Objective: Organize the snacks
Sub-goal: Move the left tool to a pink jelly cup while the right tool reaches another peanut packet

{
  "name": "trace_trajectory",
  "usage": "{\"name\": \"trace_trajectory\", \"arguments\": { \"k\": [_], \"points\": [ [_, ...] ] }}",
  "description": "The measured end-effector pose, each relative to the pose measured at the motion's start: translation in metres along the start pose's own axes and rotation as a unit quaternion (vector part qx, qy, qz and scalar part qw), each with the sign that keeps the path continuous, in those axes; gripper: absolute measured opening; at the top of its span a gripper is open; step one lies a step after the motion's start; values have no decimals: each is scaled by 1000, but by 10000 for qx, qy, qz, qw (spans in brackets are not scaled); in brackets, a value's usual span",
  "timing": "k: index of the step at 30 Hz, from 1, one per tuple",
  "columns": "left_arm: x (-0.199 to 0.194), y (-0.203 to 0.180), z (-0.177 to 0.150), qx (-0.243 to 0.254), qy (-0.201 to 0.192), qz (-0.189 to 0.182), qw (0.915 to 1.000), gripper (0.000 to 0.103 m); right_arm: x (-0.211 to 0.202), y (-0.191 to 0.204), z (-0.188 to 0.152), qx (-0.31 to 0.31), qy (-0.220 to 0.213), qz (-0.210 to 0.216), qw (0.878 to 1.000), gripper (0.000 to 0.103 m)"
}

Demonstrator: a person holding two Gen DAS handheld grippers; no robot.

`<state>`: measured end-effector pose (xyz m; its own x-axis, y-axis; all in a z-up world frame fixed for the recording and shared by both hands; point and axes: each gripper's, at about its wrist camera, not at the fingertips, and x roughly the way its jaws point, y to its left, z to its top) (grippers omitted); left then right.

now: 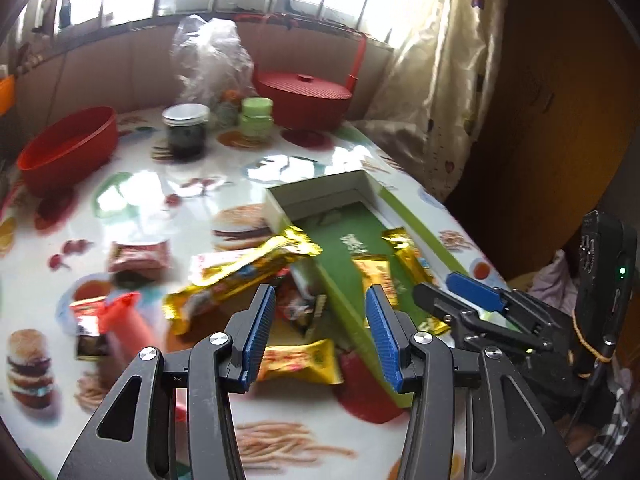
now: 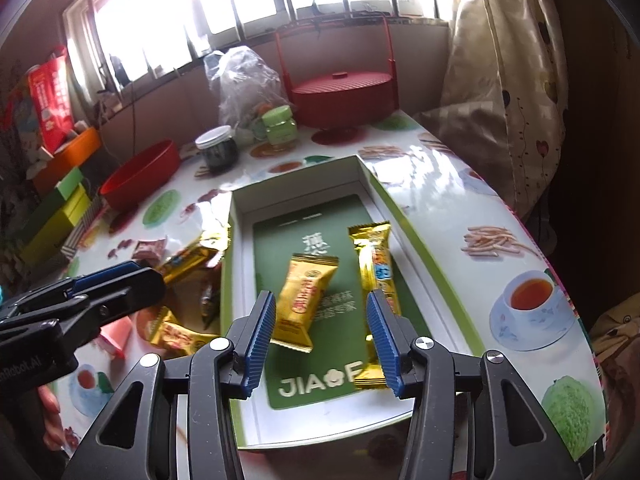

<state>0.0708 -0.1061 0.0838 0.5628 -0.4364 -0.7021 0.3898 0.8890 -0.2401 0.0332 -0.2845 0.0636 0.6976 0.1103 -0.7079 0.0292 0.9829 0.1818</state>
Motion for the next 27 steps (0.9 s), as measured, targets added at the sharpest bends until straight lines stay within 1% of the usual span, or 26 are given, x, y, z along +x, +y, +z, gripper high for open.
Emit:
{"name": "trace_trajectory", "arguments": {
  "k": [4,12,15,19,23,27],
  "points": [
    [-6,16,-3,-135,-27,122,9998,48,1,11,-1,-64,7,81,9999,47],
    [-17,35,-13,-212,-56,293,9993,48,6,33,-1,-263,55,301,9992,47],
    [-22,48,-19,-297,-38,453,9985,48,8,41,-2,-372,90,427,9984,47],
    [-27,63,-24,-445,-47,571,9974,48,10,53,-3,-585,97,549,9967,47],
    [-32,76,-30,-581,-31,582,9966,48,14,63,-4,-825,133,497,9953,47],
    [-33,89,-36,-700,7,693,9951,48,18,76,-4,-1183,188,626,9908,47]
  ]
}}
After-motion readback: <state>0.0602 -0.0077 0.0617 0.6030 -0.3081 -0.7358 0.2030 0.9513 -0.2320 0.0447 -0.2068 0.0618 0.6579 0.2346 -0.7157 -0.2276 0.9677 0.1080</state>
